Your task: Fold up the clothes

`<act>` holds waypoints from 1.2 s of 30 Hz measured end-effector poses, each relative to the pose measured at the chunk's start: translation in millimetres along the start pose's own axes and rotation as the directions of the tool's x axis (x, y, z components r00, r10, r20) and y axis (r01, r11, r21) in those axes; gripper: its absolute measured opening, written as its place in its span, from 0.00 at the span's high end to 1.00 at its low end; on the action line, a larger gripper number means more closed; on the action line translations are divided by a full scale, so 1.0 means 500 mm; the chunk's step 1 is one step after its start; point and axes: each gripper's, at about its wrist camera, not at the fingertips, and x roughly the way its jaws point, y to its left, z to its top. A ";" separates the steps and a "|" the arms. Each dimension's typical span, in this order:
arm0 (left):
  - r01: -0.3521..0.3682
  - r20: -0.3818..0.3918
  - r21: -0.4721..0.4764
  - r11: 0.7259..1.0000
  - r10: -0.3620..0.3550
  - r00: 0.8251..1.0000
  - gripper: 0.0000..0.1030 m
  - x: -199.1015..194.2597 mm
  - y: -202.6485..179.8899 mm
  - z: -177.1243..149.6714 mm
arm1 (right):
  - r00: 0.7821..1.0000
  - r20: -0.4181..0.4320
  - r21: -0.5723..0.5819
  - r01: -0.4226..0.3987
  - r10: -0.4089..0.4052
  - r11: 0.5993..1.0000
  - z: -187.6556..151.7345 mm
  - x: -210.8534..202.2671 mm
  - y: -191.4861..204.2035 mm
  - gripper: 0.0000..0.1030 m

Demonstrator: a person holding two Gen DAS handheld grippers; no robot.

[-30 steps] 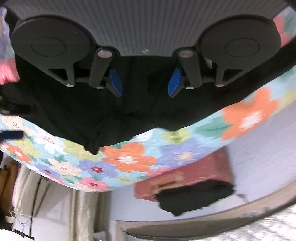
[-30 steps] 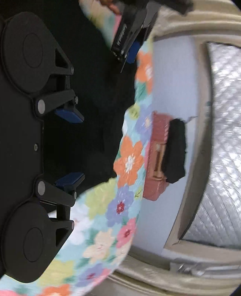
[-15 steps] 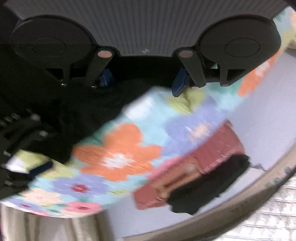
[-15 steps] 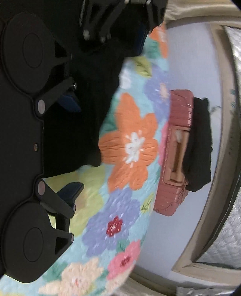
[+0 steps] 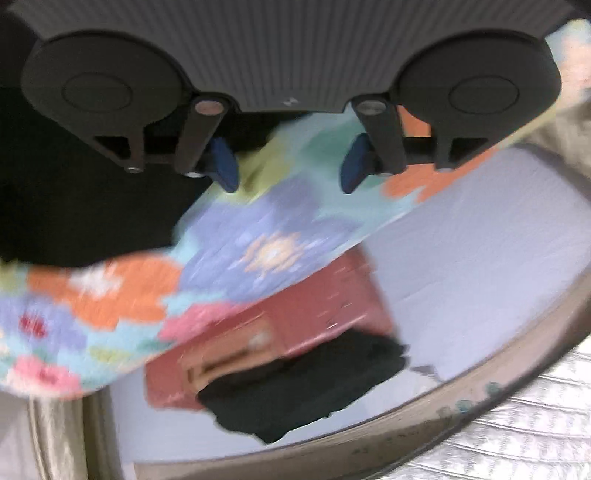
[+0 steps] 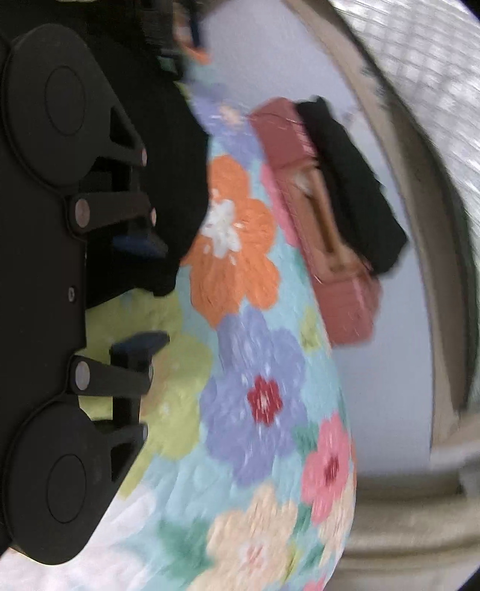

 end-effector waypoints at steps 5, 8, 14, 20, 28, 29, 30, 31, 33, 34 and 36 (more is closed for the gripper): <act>0.086 -0.083 -0.079 0.993 -0.092 0.992 0.28 -0.134 0.076 -0.081 | 0.996 0.061 0.134 -0.072 0.065 0.988 -0.051 -0.170 0.011 0.28; 0.136 -0.113 -0.124 0.983 -0.150 0.982 0.21 -0.230 0.098 -0.124 | 0.996 0.084 0.135 -0.012 0.000 0.991 -0.101 -0.295 0.034 0.24; 0.195 -0.161 -0.206 0.959 -0.229 0.960 0.12 -0.427 0.121 -0.202 | 0.997 0.083 0.170 -0.018 0.004 0.985 -0.193 -0.535 0.084 0.10; 0.285 -0.133 -0.407 0.868 -0.365 0.921 0.09 -0.578 0.167 -0.307 | 0.998 0.058 0.139 0.002 -0.010 0.990 -0.272 -0.718 0.140 0.09; 0.215 -0.118 -0.293 0.932 -0.258 0.959 0.07 -0.738 0.126 -0.426 | 0.992 -0.011 0.045 0.127 -0.127 0.991 -0.392 -0.859 0.192 0.08; 0.207 -0.120 -0.263 0.942 -0.245 0.962 0.07 -0.754 0.115 -0.437 | 0.989 -0.010 0.016 0.150 -0.150 0.989 -0.404 -0.868 0.200 0.08; 0.197 -0.119 -0.238 0.951 -0.230 0.966 0.07 -0.772 0.105 -0.448 | 0.985 -0.005 -0.014 0.174 -0.174 0.985 -0.419 -0.878 0.209 0.08; 0.186 -0.117 -0.217 0.958 -0.214 0.970 0.05 -0.787 0.095 -0.459 | 0.981 0.000 -0.034 0.192 -0.192 0.981 -0.431 -0.884 0.215 0.08; 0.175 -0.122 -0.193 0.966 -0.200 0.972 0.04 -0.806 0.076 -0.476 | 0.978 0.003 -0.048 0.209 -0.209 0.977 -0.454 -0.892 0.222 0.08; 0.170 -0.125 -0.183 0.968 -0.194 0.973 0.04 -0.815 0.066 -0.484 | 0.978 0.001 -0.045 0.209 -0.209 0.977 -0.465 -0.892 0.222 0.08; 0.171 -0.127 -0.162 0.972 -0.192 0.973 0.04 -0.825 0.048 -0.496 | 0.979 -0.014 -0.037 0.202 -0.203 0.979 -0.487 -0.888 0.222 0.08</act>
